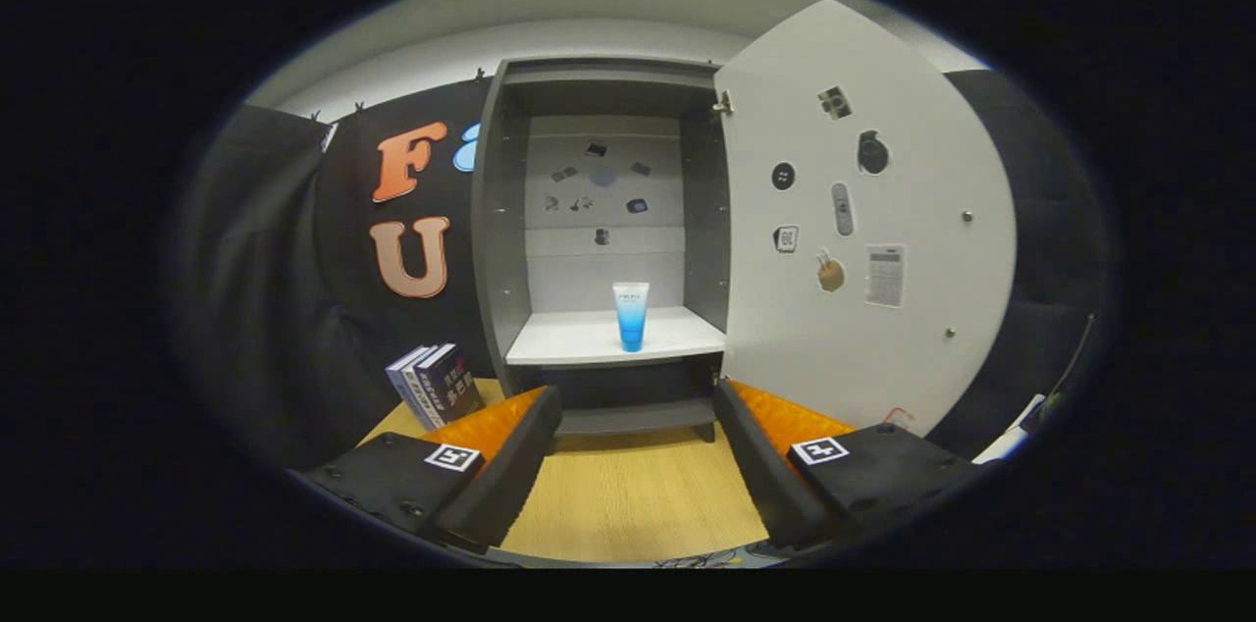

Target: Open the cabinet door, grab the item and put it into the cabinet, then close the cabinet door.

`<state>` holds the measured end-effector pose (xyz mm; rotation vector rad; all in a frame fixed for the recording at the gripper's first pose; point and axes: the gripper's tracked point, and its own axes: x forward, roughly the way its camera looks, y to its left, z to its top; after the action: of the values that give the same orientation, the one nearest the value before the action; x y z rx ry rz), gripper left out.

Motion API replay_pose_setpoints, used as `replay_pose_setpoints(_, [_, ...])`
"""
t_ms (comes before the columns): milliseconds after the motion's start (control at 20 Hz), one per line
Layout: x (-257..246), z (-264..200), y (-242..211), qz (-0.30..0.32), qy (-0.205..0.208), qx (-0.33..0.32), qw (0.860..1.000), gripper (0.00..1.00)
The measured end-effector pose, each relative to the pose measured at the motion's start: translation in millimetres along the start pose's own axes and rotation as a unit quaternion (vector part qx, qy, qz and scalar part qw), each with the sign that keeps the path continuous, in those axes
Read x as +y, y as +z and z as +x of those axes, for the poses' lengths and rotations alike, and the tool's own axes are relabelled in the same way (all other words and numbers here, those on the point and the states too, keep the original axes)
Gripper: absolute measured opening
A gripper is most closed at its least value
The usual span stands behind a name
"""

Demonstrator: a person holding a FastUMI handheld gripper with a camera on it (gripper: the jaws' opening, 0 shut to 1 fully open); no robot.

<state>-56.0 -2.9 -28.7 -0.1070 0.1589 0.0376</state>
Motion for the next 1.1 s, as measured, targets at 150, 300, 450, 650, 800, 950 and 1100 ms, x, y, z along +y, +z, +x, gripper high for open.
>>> replay_pose_setpoints(150, [-36,-36,0,0.001,-0.026,-0.009,1.0,1.0])
replay_pose_setpoints(300, [-73,-72,8,0.001,-0.048,-0.021,0.999,0.99])
replay_pose_setpoints(450, [-115,-102,11,-0.002,-0.072,-0.027,0.997,1.0])
replay_pose_setpoints(650, [-177,-125,11,0.008,-0.101,-0.031,0.994,0.99])
replay_pose_setpoints(800, [-226,-117,1,0.016,-0.118,-0.035,0.992,1.0])
replay_pose_setpoints(950, [-269,-85,-18,0.021,-0.138,-0.031,0.99,1.0])
replay_pose_setpoints(1100, [-303,-43,-30,0.026,-0.147,-0.042,0.988,1.0])
